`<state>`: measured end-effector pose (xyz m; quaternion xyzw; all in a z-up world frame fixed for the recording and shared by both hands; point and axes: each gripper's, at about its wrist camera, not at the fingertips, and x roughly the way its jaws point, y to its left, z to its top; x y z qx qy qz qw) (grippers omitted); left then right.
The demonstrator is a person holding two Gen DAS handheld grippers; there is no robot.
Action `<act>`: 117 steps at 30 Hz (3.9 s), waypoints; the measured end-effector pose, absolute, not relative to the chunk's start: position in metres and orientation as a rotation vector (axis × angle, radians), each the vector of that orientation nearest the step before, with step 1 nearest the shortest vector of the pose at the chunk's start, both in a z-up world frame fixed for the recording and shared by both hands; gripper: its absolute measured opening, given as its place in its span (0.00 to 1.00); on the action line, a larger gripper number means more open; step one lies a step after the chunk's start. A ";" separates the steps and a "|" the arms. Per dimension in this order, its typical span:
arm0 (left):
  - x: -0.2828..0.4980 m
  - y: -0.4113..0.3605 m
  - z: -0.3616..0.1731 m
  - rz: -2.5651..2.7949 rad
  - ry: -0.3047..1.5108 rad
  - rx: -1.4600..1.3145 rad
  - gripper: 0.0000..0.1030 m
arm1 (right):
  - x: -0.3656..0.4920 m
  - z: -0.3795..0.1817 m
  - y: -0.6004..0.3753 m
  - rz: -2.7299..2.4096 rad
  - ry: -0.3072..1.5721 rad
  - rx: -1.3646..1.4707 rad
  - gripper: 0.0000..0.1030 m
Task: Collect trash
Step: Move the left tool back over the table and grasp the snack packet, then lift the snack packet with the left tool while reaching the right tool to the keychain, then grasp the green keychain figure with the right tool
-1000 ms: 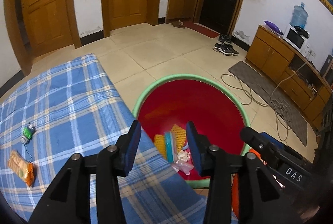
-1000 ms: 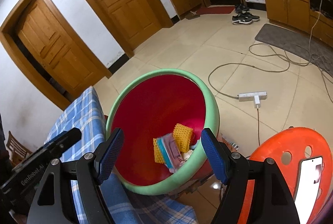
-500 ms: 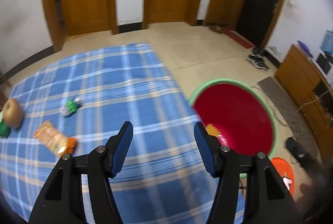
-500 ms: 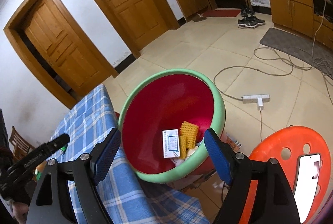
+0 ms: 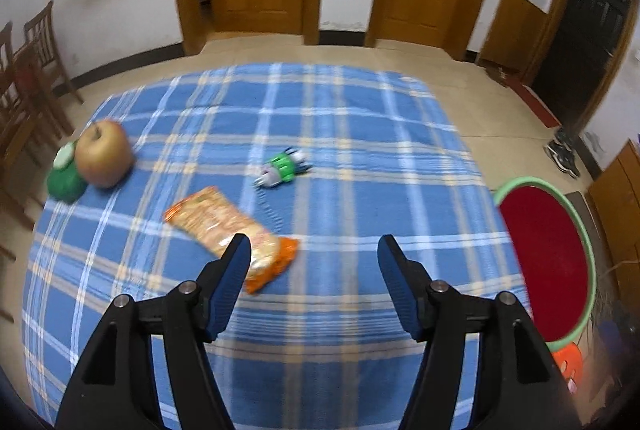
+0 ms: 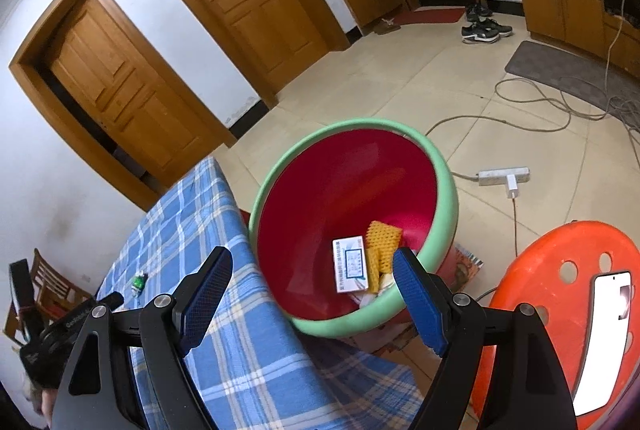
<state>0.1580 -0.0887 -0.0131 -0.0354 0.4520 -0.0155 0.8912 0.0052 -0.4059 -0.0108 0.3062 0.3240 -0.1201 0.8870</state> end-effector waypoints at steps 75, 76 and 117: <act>0.136 0.098 -0.020 0.085 0.672 -0.165 0.46 | 0.142 -0.012 -0.133 0.088 0.799 0.159 0.81; 0.136 0.102 -0.021 0.097 0.669 -0.173 0.46 | 0.147 -0.015 -0.130 0.093 0.807 0.155 0.81; 0.135 0.117 -0.031 0.098 0.670 -0.245 0.46 | 0.215 -0.054 -0.088 0.100 0.860 0.082 0.27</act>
